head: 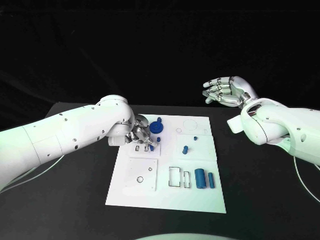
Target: Assemble the parts on the task board
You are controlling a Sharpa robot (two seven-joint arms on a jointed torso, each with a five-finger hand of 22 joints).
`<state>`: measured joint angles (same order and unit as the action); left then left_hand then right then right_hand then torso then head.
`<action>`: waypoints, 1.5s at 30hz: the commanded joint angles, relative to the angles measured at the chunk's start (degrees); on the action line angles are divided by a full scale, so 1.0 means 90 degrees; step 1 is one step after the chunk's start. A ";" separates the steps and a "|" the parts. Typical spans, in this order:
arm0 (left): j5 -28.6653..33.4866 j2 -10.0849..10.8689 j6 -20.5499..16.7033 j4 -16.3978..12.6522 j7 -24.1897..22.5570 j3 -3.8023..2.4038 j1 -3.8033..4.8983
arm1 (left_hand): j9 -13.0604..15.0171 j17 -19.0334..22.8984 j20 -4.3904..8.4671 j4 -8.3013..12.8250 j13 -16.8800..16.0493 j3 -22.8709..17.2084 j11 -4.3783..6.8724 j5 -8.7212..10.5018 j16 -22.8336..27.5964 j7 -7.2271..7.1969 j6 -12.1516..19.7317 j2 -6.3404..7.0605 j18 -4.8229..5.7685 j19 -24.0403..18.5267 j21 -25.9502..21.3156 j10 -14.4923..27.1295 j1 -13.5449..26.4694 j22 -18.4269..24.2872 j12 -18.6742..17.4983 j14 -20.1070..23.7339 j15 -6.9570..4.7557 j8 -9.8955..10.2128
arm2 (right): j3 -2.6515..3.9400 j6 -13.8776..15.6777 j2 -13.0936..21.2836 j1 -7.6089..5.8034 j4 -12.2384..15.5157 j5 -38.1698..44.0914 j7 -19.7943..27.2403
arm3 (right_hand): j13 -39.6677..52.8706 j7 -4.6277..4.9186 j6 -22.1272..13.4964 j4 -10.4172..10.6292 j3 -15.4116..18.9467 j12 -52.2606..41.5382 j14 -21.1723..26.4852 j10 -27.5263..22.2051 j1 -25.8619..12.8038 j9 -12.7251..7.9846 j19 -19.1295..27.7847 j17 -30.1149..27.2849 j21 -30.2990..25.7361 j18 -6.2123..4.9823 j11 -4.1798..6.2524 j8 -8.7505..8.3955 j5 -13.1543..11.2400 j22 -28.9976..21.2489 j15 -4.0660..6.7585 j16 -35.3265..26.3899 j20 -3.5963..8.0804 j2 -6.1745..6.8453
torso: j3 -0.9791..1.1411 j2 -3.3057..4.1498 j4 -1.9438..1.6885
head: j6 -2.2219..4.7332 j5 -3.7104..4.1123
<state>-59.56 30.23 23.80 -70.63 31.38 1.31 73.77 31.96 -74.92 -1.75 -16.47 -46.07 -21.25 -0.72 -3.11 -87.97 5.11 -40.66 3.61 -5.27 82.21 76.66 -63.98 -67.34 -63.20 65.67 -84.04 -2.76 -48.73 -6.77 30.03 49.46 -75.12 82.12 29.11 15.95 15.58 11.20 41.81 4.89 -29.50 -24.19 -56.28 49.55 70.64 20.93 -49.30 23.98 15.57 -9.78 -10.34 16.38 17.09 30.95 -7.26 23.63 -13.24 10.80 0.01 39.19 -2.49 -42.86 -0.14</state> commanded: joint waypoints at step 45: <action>0.0245 0.0696 -0.1397 -0.0900 -0.0311 -0.0038 -0.0212 | 0.0451 -0.1139 0.0008 0.1695 -0.0091 -0.3650 0.0065 -0.1800 -0.0009 -0.0040 -0.0055 0.0702 0.0045 -0.0048 0.0152 -0.0352 0.0224 -0.0147 0.0217 -0.0523 -0.0102 -0.0474 | -0.0011 -0.0113 0.0053 0.0053 0.0078 0.0005 0.0018 | -0.0121 0.0387 -0.0087 0.0003 0.0095 -0.0008 -0.0040 -0.0003 -0.0091 -0.0036 -0.0055 -0.0026 -0.0093 -0.0056 -0.0037 0.0046 0.0081 -0.0089 -0.0009 -0.0064 -0.0024 -0.0024 | -0.0004 -0.0003 -0.0023 | -0.0023 -0.0046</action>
<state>-56.61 36.39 14.80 -78.20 29.95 1.03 72.00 35.93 -74.91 -1.96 -13.78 -46.82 -41.92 -0.10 -18.90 -87.97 4.90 -40.71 9.74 -5.27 81.99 77.71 -66.69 -65.79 -64.52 67.41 -84.05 -3.17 -52.78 -6.86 29.83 49.90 -74.71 82.75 29.05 15.80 14.54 11.00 41.61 4.96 -28.91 -24.19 -56.65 49.55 70.12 20.68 -49.50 23.79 15.12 -9.76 -10.34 16.61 17.43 30.20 -7.19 23.29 -13.44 10.56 -0.02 39.18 -2.68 -42.97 -0.42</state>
